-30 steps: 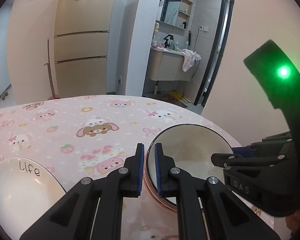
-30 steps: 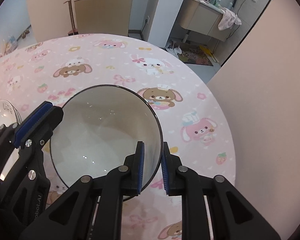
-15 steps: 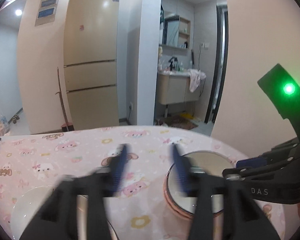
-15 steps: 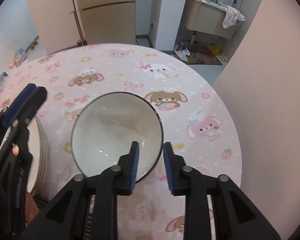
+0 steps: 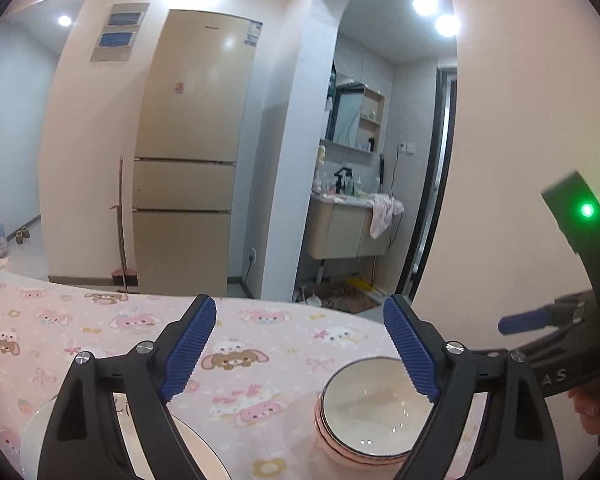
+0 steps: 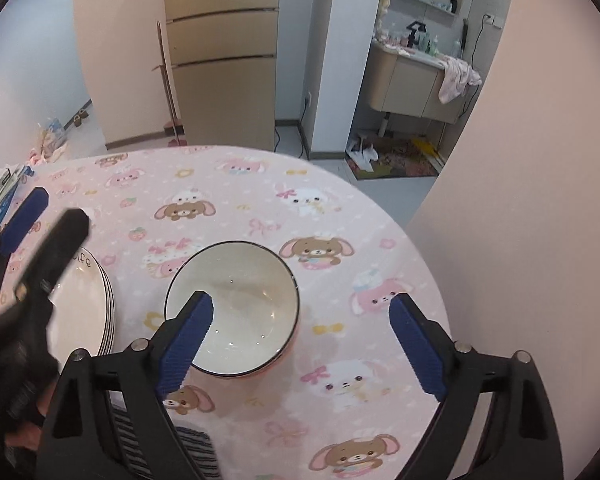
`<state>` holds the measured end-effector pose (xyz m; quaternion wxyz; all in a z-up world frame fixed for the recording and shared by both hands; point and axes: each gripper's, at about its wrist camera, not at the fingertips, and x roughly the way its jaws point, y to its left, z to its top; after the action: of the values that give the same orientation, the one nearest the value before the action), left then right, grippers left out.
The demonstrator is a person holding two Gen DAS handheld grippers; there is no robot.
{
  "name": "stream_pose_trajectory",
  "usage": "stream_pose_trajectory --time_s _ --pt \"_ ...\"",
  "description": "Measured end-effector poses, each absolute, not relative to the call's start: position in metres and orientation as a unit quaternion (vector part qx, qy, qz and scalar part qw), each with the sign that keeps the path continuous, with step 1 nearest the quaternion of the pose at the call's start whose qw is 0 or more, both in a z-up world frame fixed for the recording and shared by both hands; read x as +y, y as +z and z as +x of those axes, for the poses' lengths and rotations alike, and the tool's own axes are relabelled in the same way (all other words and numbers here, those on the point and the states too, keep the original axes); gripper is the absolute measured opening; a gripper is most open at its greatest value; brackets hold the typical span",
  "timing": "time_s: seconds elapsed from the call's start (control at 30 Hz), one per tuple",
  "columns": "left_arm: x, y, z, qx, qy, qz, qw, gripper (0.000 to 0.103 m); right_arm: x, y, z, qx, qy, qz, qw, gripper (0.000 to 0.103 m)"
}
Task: Organize plates and bowls
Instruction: 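Move the right gripper to the rim of the nested bowl stack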
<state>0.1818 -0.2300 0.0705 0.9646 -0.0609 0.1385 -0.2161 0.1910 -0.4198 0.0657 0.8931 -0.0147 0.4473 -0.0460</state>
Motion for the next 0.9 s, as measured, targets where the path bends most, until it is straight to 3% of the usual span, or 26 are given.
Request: stream_pose_trajectory --time_s 0.1,0.17,0.57,0.7,0.9 --pt "-0.227 0.074 0.178 0.124 -0.212 -0.061 0.968 0.093 -0.427 0.069 0.185 0.435 -0.027 0.019 0.900 0.094" --pt "-0.230 0.076 0.175 0.115 -0.218 -0.048 0.968 0.103 -0.431 0.071 0.181 0.417 -0.017 0.038 0.908 0.095" --pt "-0.232 0.077 0.163 0.093 -0.224 -0.047 0.969 0.103 -0.449 0.075 0.144 0.272 -0.044 0.067 0.959 0.100" --pt "-0.222 0.073 0.159 0.064 -0.212 -0.067 0.973 0.103 -0.441 0.076 0.121 0.179 -0.065 0.045 0.981 0.103" --pt "-0.219 0.057 0.169 0.074 -0.226 -0.087 0.967 0.103 -0.426 0.034 0.110 0.139 -0.088 -0.013 0.986 0.103"
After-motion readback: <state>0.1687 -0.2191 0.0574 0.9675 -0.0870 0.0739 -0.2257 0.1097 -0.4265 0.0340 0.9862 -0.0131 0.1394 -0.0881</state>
